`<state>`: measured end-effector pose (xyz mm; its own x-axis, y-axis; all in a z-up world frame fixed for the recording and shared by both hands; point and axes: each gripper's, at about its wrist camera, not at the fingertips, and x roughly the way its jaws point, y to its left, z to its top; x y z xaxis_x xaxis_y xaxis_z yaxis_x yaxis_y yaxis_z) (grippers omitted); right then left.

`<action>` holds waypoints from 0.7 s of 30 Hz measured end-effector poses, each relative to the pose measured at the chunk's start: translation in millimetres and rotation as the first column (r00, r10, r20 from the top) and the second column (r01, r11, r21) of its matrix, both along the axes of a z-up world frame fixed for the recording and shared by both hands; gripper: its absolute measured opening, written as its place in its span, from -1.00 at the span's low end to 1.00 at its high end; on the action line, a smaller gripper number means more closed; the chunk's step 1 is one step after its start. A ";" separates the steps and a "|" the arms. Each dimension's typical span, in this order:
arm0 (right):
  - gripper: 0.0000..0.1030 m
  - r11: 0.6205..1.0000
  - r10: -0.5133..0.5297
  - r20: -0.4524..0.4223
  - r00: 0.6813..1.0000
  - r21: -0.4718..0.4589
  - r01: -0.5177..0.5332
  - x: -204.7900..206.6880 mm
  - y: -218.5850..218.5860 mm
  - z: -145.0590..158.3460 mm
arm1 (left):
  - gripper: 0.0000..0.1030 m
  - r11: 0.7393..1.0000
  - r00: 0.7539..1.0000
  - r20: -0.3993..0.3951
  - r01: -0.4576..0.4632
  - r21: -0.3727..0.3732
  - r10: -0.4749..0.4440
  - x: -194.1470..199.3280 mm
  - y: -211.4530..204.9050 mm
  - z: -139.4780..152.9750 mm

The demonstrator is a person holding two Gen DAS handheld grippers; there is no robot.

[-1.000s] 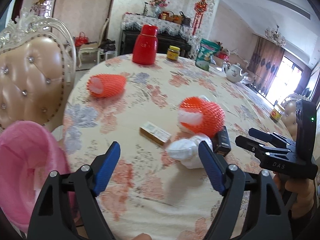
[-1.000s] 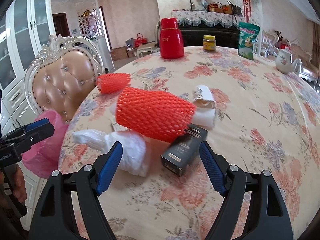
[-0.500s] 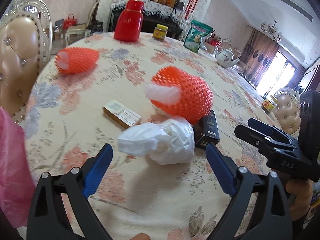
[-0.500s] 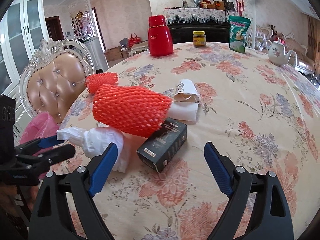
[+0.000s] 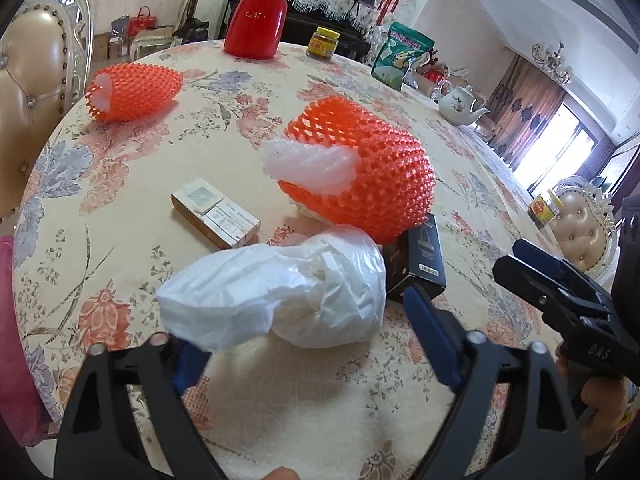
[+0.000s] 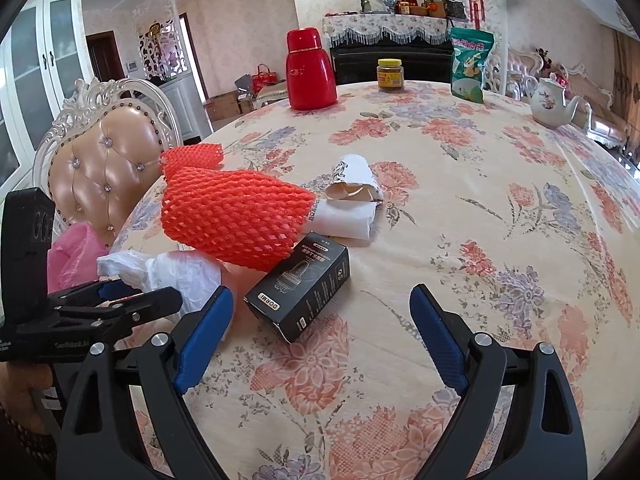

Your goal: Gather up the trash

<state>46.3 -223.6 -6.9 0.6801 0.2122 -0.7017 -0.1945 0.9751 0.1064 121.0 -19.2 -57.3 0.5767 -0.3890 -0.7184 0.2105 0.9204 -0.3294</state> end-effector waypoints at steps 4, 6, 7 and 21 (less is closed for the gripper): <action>0.65 1.000 0.003 -0.002 1.000 0.002 -0.003 1.6 1.1 -0.7 | 0.04 1.000 1.000 -0.014 0.012 0.003 -0.012 2.2 -1.8 -2.9; 0.65 1.000 0.007 -0.002 1.000 0.000 -0.007 2.5 3.0 -1.2 | -0.13 1.000 1.000 -0.009 0.021 0.010 -0.021 0.9 -2.8 -2.1; 0.65 1.000 0.010 -0.003 1.000 -0.002 -0.010 2.9 4.1 -1.5 | -0.21 1.000 1.000 -0.007 0.027 0.014 -0.027 0.0 -3.0 -1.2; 0.65 0.997 0.065 0.000 0.998 -0.036 -0.065 13.1 34.4 0.6 | -0.29 0.999 1.000 0.009 0.006 0.038 -0.006 -27.9 31.1 12.2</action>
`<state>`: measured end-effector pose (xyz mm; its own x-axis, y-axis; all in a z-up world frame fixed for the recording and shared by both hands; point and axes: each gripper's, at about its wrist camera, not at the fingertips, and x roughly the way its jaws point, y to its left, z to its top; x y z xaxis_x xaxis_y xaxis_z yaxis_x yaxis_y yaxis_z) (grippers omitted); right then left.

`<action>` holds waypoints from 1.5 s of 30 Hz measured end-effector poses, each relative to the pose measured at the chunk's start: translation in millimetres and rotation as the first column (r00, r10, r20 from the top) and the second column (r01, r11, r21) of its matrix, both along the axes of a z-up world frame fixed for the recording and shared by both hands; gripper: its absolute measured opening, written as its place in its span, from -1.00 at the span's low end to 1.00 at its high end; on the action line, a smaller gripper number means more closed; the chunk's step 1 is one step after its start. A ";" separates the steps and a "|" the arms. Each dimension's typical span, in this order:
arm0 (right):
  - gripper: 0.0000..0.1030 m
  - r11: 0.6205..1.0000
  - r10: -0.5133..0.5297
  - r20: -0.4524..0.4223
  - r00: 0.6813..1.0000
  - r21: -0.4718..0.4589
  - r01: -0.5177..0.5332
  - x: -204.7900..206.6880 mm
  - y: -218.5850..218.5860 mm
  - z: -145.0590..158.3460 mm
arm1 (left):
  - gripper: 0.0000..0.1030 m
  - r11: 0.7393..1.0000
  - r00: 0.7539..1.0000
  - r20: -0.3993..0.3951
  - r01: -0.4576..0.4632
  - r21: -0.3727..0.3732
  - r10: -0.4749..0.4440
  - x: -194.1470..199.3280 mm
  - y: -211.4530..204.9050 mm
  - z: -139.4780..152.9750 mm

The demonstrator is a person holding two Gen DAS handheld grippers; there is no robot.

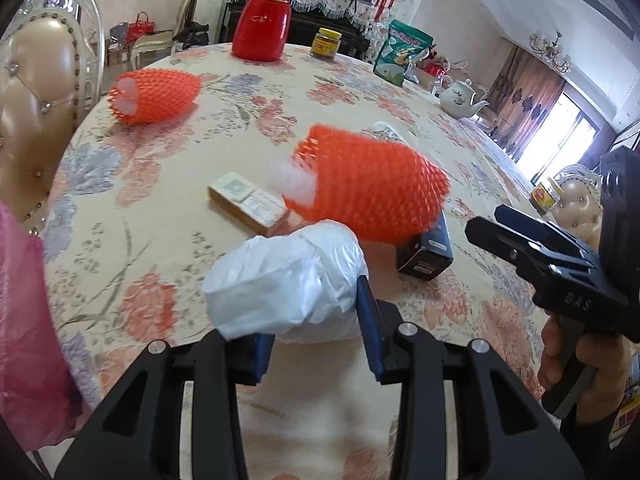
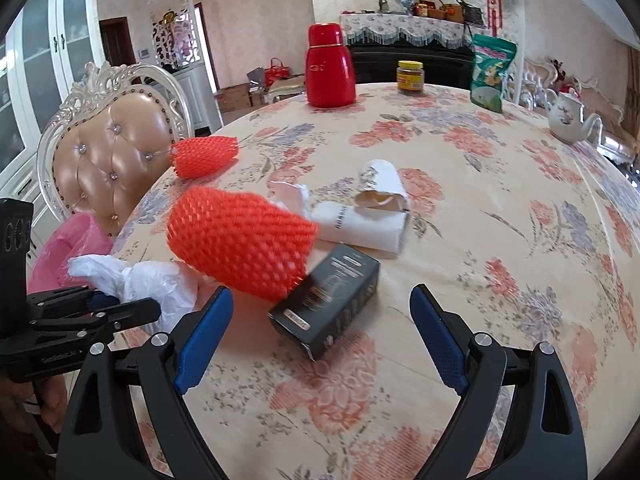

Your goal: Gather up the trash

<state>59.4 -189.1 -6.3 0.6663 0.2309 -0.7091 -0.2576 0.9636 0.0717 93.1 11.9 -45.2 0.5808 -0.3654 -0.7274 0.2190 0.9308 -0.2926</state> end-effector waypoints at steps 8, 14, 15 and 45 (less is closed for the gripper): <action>0.65 0.997 0.077 0.000 0.997 -0.018 -0.077 5.4 29.6 2.0 | -0.29 0.999 0.998 0.010 -0.055 -0.001 0.055 -10.3 30.6 5.0; 0.65 0.990 0.132 -0.035 0.991 -0.039 -0.133 12.0 55.8 -8.6 | -0.29 0.996 0.995 0.030 -0.094 0.001 0.094 -20.4 52.7 10.9; 0.65 0.989 0.141 -0.039 0.989 -0.045 -0.143 12.3 59.6 -10.7 | -0.29 0.995 0.995 0.033 -0.098 -0.002 0.098 -21.7 56.1 12.2; 0.12 0.962 0.195 -0.104 0.975 -0.175 -0.211 13.1 117.4 -46.5 | -0.29 0.983 0.979 0.092 -0.182 -0.028 0.184 -47.4 110.2 31.8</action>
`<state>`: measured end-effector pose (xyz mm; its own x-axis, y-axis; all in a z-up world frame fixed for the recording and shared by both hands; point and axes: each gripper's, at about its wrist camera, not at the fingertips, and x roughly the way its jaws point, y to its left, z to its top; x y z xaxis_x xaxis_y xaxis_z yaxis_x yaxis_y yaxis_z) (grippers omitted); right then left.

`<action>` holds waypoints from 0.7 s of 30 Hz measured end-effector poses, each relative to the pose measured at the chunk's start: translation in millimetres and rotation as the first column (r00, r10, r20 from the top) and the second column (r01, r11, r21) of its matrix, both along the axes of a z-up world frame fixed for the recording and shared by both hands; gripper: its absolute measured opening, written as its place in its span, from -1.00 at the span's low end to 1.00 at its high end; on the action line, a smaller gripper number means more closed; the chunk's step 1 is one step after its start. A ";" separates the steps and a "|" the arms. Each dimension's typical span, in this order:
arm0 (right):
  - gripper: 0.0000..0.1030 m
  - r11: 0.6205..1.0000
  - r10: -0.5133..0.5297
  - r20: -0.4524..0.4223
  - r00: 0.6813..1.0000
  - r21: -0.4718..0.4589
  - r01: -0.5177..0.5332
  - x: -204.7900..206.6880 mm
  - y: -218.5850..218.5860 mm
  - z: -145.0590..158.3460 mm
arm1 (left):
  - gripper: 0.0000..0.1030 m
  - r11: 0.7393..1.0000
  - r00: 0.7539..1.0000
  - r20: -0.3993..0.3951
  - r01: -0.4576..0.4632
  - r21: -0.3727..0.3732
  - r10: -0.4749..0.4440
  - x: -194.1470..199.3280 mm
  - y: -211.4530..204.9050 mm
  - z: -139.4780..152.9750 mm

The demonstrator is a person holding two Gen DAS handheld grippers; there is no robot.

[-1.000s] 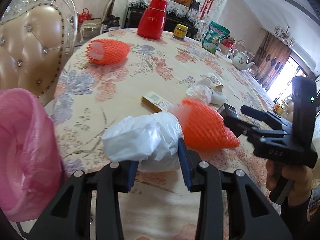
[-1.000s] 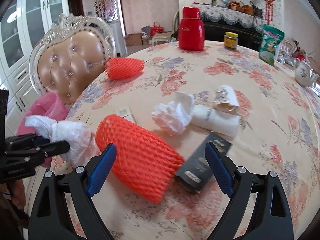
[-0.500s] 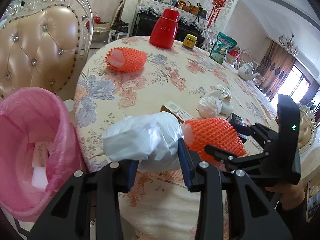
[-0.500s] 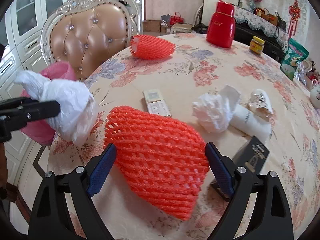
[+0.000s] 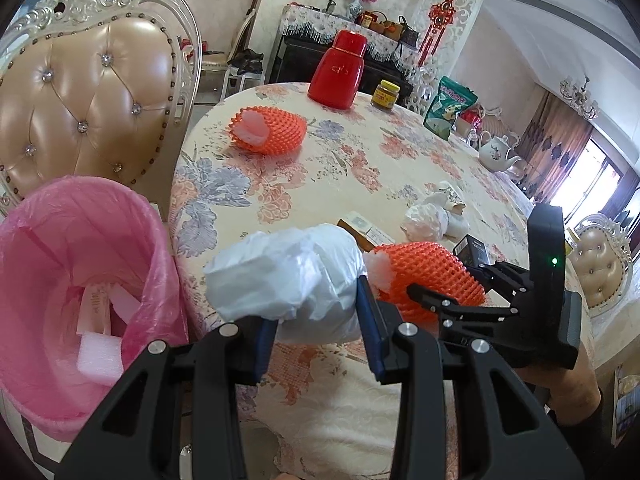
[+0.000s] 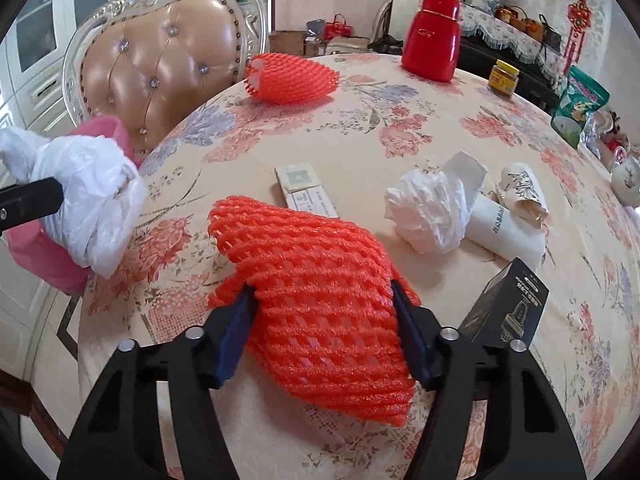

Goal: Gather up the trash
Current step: 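Lift the white plastic bag with the left gripper while the right gripper grasps the orange foam net, then carry the bag and foam net over the pink wastebasket and open both grippers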

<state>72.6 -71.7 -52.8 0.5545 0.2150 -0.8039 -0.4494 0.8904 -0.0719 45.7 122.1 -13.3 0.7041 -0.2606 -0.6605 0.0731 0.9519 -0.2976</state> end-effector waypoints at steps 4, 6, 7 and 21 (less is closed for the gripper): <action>-0.04 1.000 -0.001 0.013 1.000 0.009 0.000 -2.8 -1.3 6.9 | -0.29 1.000 1.000 0.013 -0.009 -0.003 0.009 -4.3 4.3 4.4; -0.07 1.000 -0.001 0.019 1.000 0.015 0.001 -4.1 -2.1 10.5 | -0.29 1.000 1.000 0.021 -0.014 -0.004 0.014 -6.5 6.7 6.7; -0.10 1.000 -0.001 0.020 1.000 0.019 0.001 -5.3 -2.7 12.5 | -0.29 1.000 1.000 0.023 -0.015 -0.004 0.015 -6.9 7.7 7.4; -0.11 0.991 0.037 0.107 0.994 0.128 -0.050 -31.1 3.3 71.0 | -0.29 0.996 0.991 0.100 -0.091 0.009 0.090 -32.8 39.4 36.0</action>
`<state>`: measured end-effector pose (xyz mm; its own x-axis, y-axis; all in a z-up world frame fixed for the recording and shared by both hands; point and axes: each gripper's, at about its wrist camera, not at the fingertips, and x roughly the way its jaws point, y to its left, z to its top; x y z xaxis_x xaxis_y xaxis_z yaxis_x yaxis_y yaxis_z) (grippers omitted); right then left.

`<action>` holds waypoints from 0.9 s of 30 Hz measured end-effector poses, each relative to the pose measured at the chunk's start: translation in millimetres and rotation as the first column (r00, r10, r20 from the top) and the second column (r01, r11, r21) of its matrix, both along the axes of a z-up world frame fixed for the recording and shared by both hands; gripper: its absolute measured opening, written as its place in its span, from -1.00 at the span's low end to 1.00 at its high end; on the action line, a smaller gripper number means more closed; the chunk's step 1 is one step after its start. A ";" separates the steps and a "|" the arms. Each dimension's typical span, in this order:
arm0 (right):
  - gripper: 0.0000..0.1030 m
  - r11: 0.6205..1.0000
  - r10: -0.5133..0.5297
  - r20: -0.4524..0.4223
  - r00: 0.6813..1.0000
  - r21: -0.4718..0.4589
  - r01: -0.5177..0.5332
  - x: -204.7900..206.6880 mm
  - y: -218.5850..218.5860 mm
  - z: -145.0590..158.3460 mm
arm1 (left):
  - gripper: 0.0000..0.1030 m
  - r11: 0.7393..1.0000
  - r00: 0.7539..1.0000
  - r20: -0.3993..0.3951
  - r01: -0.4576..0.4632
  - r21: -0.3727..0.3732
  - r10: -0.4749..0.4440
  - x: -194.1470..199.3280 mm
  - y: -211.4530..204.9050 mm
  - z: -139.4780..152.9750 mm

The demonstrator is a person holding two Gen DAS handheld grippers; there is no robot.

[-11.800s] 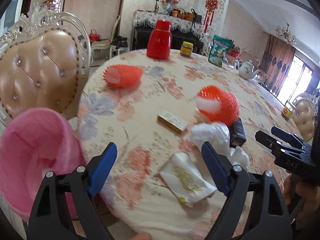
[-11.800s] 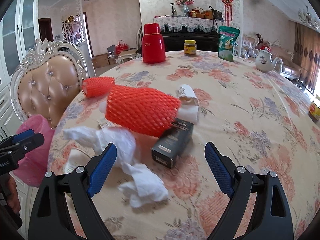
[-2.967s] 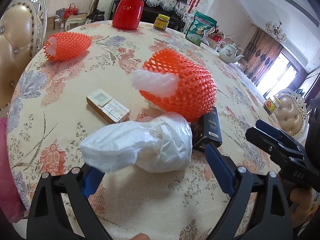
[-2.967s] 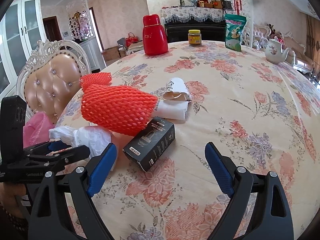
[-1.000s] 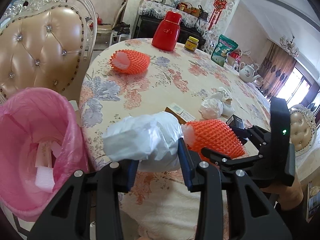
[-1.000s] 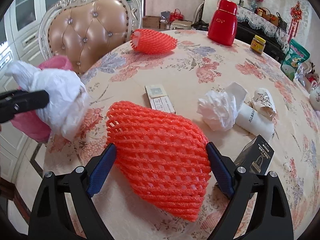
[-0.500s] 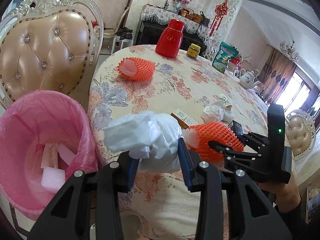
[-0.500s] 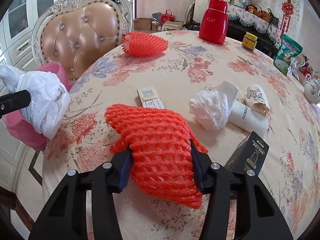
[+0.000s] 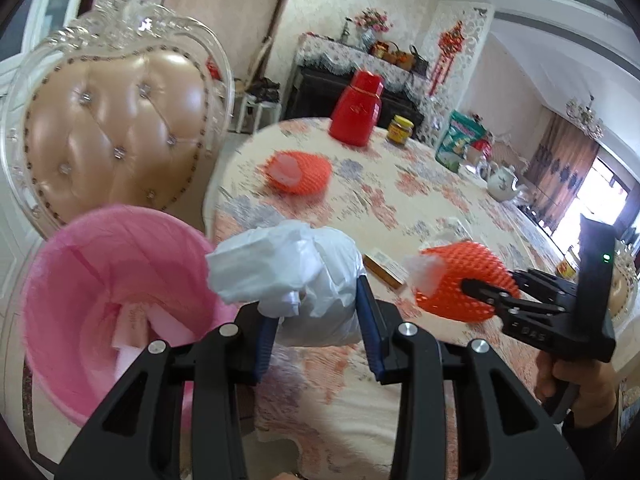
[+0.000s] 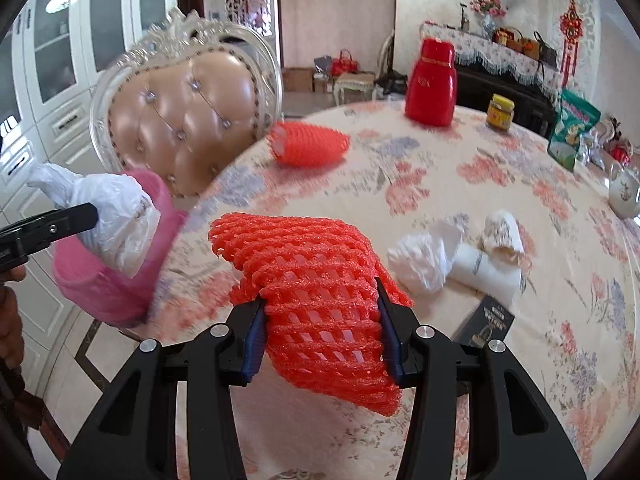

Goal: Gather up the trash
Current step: 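Carry the bag and foam net over the pink wastebasket and open both grippers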

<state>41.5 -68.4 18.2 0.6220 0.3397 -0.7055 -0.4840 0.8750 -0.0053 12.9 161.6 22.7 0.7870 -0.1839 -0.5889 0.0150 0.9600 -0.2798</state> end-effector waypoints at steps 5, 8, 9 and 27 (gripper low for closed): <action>-0.11 0.999 0.034 0.034 0.999 0.030 -0.035 -4.8 16.7 19.3 | -0.29 0.997 0.996 0.039 -0.078 0.024 0.077 -15.3 29.3 18.7; -0.11 0.997 0.049 0.044 0.998 0.049 -0.051 -4.4 26.0 26.6 | -0.29 0.992 0.992 0.055 -0.119 0.037 0.117 -24.0 45.3 26.4; -0.11 0.997 0.057 0.047 0.997 0.055 -0.059 -4.4 30.9 29.3 | -0.29 0.990 0.990 0.060 -0.132 0.042 0.129 -26.7 50.5 28.6; -0.11 0.966 0.222 0.024 0.975 0.133 -0.223 -1.7 146.5 35.9 | -0.29 0.946 0.949 0.074 -0.313 0.088 0.307 -66.3 123.7 35.9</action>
